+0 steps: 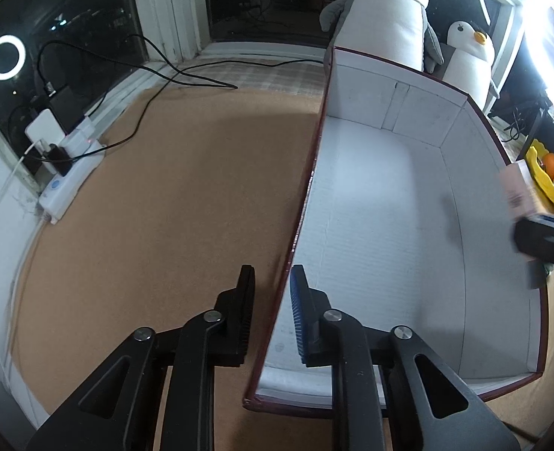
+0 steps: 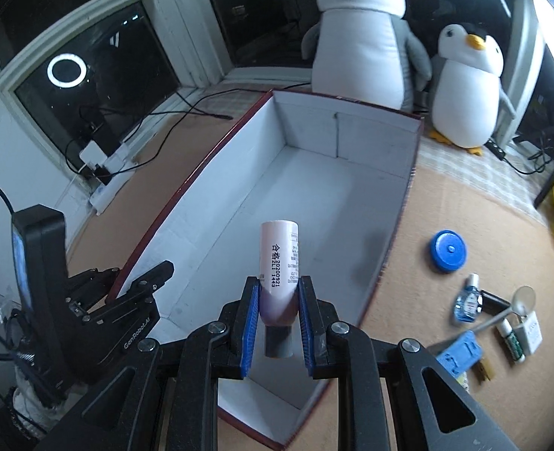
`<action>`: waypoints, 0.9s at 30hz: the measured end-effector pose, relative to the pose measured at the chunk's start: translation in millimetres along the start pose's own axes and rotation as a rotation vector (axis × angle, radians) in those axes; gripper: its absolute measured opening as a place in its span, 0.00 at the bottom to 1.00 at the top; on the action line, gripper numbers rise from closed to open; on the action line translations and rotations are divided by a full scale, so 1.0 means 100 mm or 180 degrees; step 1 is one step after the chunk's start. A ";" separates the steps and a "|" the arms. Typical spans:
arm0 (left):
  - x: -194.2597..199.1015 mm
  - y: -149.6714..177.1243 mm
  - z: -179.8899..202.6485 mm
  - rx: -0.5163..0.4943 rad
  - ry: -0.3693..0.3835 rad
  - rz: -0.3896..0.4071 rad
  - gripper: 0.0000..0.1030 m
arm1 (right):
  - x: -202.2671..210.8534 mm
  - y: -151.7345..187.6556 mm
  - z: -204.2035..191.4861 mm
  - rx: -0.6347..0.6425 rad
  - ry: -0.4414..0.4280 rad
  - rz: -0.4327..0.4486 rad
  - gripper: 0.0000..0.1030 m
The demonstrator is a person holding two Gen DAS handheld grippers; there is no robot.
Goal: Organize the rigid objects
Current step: 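Carry the tube over the box and open the right gripper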
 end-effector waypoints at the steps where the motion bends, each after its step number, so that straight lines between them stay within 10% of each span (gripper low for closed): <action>1: 0.00 0.00 -0.01 0.0010 0.0002 0.0000 0.17 | -0.04 0.01 -0.01 -0.0001 -0.0009 -0.0025 0.18; 27: -0.10 -0.02 -0.02 -0.0020 -0.0063 -0.0122 0.17 | 0.05 0.03 0.13 -0.0054 -0.0165 0.0101 0.32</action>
Point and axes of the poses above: each gripper's, at about its wrist camera, not at the fingertips, and x roughly against the way its jaws point, z to its right, y to its underside, the point moved 2 cm from there along -x, roughly the way its jaws point, and after that the axes turned 14 degrees about z, right-handed, at the moved point
